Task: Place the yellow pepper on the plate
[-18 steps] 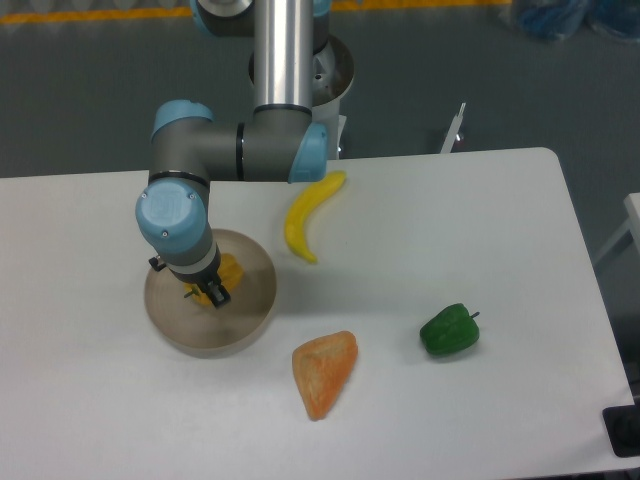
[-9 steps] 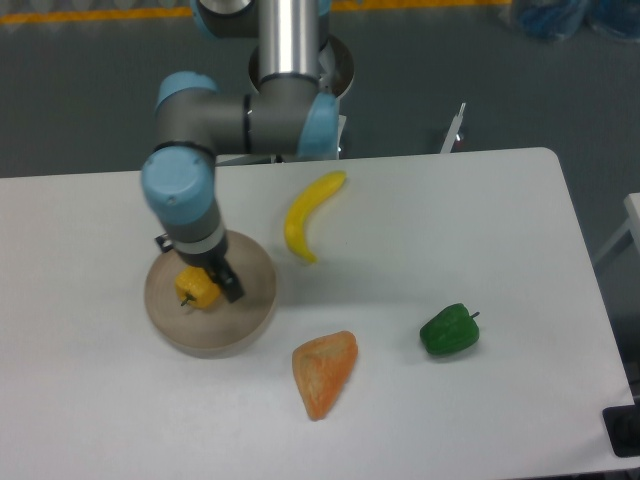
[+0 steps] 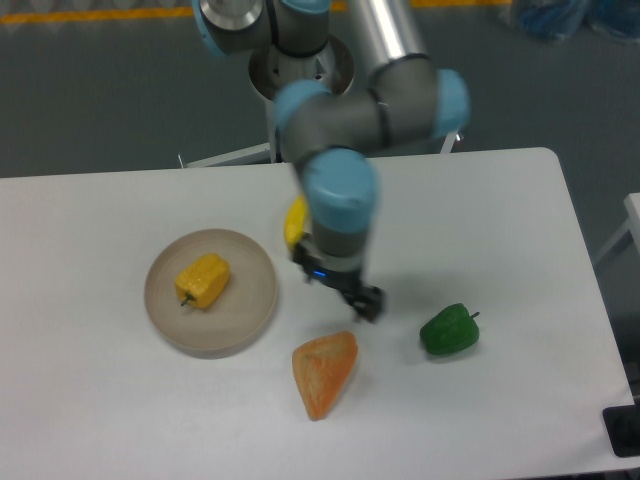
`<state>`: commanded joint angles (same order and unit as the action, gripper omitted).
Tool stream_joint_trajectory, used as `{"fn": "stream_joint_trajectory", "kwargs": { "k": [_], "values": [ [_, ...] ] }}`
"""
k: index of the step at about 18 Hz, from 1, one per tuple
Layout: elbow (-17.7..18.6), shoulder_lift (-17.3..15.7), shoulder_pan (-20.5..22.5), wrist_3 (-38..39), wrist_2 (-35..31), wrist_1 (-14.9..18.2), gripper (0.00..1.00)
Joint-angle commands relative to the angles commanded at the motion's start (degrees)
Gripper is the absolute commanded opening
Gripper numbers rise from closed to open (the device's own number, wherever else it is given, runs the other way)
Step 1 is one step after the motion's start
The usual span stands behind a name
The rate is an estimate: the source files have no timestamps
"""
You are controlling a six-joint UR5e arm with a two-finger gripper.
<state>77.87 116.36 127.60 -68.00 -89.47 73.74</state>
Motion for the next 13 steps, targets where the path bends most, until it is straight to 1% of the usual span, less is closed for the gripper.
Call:
{"fn": "stream_joint_trajectory", "kwargs": {
  "k": [2, 3, 5, 8, 11, 13],
  "values": [
    [-0.35, 0.36, 1.94, -3.09, 0.0, -0.97, 1.0],
    [-0.7, 1.05, 3.69, -4.67, 0.09, -1.75, 1.0],
    [-1.41, 2.37, 4.23, -6.35, 0.0, -2.64, 1.0],
    [-1.41, 2.64, 5.02, -7.49, 0.09, -2.9, 1.0],
    [-0.88, 2.64, 6.16, -12.14, 0.35, -2.73, 1.0],
    [-0.62, 2.38, 6.61, -13.47, 0.18, -2.47, 1.0]
  ]
}}
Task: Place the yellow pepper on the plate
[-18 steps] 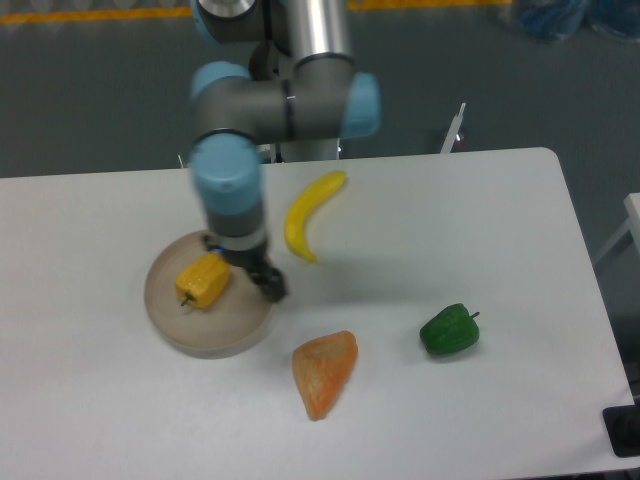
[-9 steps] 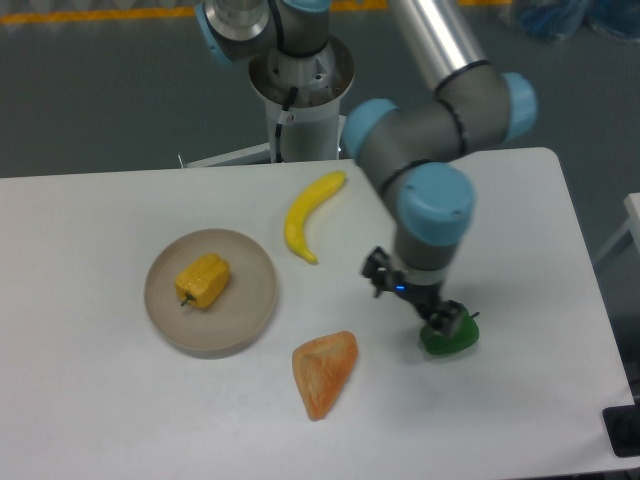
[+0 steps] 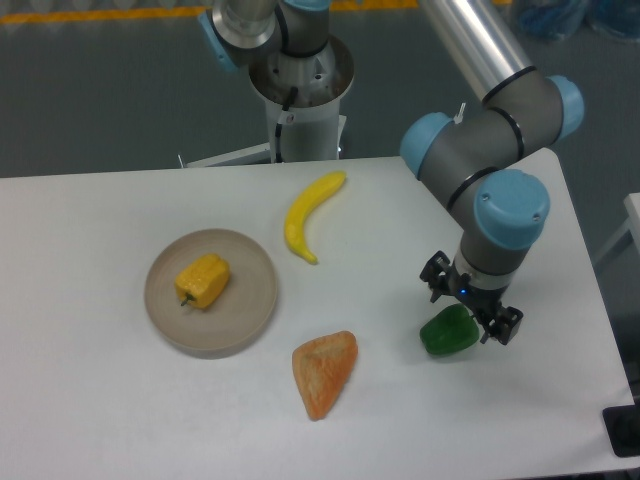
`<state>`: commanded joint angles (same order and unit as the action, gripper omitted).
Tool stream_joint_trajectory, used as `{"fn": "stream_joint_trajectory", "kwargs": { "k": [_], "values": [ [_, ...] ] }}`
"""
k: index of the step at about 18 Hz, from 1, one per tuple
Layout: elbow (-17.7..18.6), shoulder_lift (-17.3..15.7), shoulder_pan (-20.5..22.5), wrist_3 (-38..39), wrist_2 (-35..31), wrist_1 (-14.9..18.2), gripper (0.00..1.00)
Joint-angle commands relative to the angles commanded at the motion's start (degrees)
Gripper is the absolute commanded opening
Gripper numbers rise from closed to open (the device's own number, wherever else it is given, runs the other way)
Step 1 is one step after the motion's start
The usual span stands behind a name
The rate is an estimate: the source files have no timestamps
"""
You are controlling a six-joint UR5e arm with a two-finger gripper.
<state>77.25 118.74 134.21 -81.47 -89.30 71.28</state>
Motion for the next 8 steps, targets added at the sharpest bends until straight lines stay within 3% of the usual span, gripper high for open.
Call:
{"fn": "stream_joint_trajectory", "kwargs": {
  "k": [8],
  "values": [
    [0.44, 0.0, -0.09, 0.0, -0.18, -0.17, 1.0]
  ]
}}
